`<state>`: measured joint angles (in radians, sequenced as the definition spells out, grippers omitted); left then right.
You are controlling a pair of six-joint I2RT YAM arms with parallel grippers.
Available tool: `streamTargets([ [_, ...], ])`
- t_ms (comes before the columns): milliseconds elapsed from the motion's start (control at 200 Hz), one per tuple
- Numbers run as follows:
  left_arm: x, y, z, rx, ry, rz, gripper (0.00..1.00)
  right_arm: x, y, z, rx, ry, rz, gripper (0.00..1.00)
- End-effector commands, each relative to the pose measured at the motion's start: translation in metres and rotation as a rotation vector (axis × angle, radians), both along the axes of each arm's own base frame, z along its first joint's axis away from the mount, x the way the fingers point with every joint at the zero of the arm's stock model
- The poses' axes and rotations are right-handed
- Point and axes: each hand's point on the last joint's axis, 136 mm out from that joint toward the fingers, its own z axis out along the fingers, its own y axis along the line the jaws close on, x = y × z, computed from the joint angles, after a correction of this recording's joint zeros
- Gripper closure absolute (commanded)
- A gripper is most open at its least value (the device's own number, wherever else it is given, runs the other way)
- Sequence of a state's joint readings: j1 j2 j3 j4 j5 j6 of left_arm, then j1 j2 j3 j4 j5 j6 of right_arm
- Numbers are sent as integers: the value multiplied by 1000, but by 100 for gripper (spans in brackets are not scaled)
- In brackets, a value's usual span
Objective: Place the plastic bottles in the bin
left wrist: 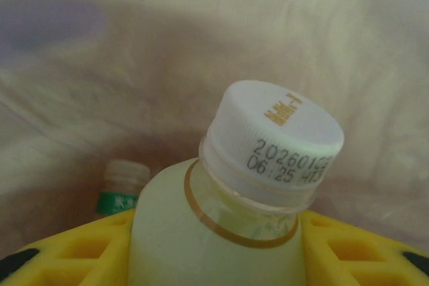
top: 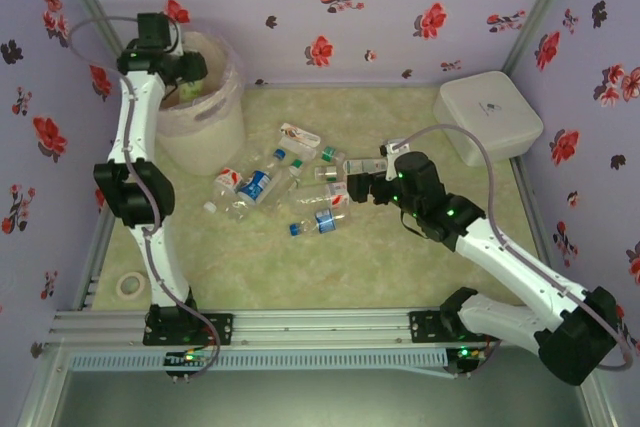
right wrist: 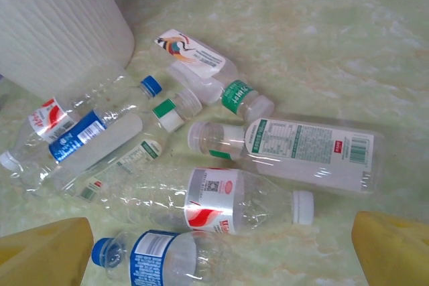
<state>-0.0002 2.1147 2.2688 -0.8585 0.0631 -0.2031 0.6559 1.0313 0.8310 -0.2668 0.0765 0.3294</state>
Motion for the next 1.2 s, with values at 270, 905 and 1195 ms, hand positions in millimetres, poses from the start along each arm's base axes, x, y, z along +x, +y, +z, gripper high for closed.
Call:
streamTargets([
  [270,5,-13,-39,16,29,-21,44,2,-13,-2,-21,21,-54,1],
  [905,-14,-2,23,82,-75,-25,0,16,-55,-31,170,240,-327,1],
  [1195,-50,9,91,187,-196,-78,0,36,-80,-40,570,405,-717,2],
])
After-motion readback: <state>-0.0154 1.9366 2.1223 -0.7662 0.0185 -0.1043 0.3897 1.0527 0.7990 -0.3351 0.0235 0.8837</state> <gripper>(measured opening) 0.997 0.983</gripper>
